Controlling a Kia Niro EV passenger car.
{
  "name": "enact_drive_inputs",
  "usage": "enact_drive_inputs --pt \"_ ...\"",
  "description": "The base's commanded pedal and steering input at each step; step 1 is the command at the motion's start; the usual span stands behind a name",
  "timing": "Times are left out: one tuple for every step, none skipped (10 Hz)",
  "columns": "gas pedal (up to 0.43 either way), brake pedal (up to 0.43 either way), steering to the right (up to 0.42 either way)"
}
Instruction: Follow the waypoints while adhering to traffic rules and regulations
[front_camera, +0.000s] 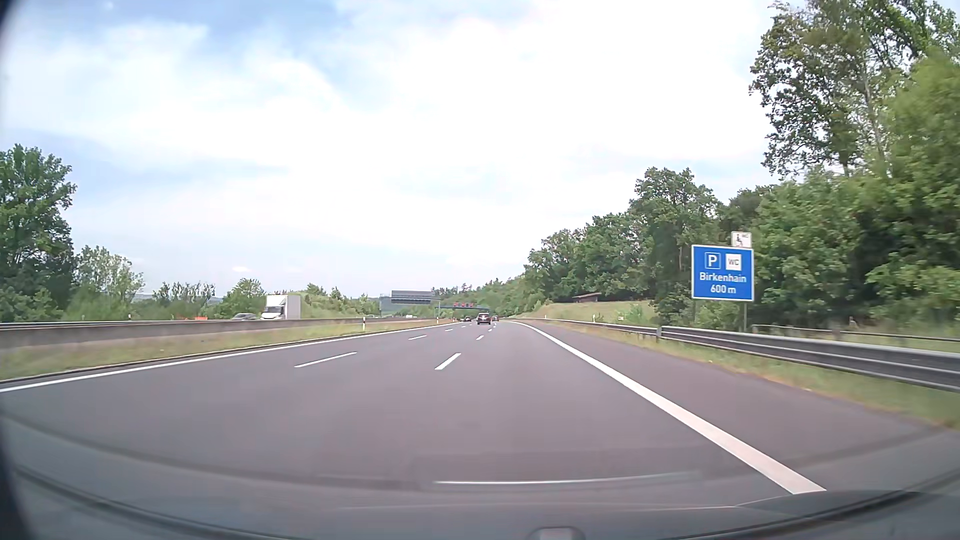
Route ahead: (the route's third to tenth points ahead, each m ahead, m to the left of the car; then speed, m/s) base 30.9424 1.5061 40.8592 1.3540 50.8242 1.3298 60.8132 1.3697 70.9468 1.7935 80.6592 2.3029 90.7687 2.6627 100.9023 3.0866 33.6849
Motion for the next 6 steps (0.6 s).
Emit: enact_drive_inputs --pt "0.409 0.0 0.003" --pt "0.409 0.0 0.002" --pt "0.398 0.0 0.002" --pt "0.39 0.0 0.002" --pt "0.39 0.0 0.002" --pt "0.378 0.0 0.002"
